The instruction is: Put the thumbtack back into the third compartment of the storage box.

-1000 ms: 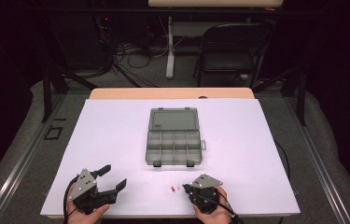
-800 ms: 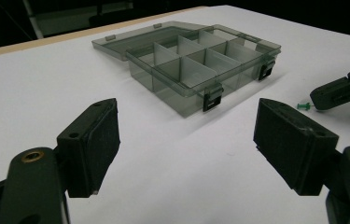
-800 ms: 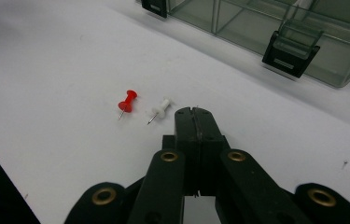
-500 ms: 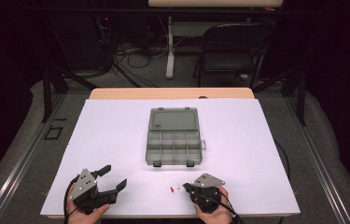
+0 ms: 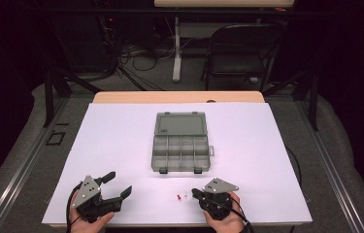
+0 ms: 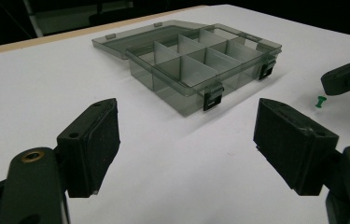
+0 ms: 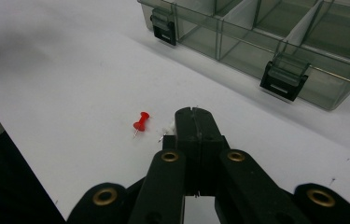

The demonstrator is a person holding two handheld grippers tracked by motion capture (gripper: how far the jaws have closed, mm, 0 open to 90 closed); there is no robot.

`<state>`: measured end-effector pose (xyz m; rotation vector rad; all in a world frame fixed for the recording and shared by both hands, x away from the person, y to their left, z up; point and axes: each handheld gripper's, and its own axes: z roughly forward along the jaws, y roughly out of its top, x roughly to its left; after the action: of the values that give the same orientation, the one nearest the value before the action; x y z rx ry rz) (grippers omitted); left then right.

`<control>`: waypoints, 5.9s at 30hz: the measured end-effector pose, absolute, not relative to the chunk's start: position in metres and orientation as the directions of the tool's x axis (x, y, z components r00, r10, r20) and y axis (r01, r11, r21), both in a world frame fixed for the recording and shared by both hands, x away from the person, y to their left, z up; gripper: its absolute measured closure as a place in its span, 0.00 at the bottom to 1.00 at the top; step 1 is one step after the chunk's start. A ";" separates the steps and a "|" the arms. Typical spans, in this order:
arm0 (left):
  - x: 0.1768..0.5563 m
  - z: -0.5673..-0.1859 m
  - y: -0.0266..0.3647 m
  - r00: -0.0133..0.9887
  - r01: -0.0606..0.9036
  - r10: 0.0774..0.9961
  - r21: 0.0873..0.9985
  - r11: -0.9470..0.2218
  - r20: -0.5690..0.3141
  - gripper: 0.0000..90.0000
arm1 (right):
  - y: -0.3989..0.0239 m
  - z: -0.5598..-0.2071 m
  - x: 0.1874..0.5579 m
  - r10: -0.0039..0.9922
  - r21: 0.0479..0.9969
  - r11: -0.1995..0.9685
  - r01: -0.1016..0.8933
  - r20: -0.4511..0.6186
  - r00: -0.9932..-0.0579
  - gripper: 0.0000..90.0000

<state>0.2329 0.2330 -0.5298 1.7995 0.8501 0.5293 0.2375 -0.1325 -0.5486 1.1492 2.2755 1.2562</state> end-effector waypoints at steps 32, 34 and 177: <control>0.235 -0.531 0.233 0.652 0.317 0.757 0.924 -0.213 -0.049 0.25 | -0.130 -0.563 0.250 0.778 0.777 0.311 0.547 0.123 -0.616 0.79; 0.235 -0.531 0.233 0.652 0.316 0.757 0.924 -0.214 -0.048 0.25 | -0.130 -0.564 0.251 0.785 0.777 0.306 0.550 0.121 -0.608 0.78; 0.233 -0.530 0.233 0.657 0.314 0.753 0.924 -0.218 -0.045 0.25 | -0.120 -0.505 0.301 0.786 0.822 0.320 0.471 0.047 -0.616 0.53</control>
<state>0.2332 0.2328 -0.5301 1.8043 0.8534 0.5128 0.3011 -0.1198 -0.5052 1.1193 2.2298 1.2040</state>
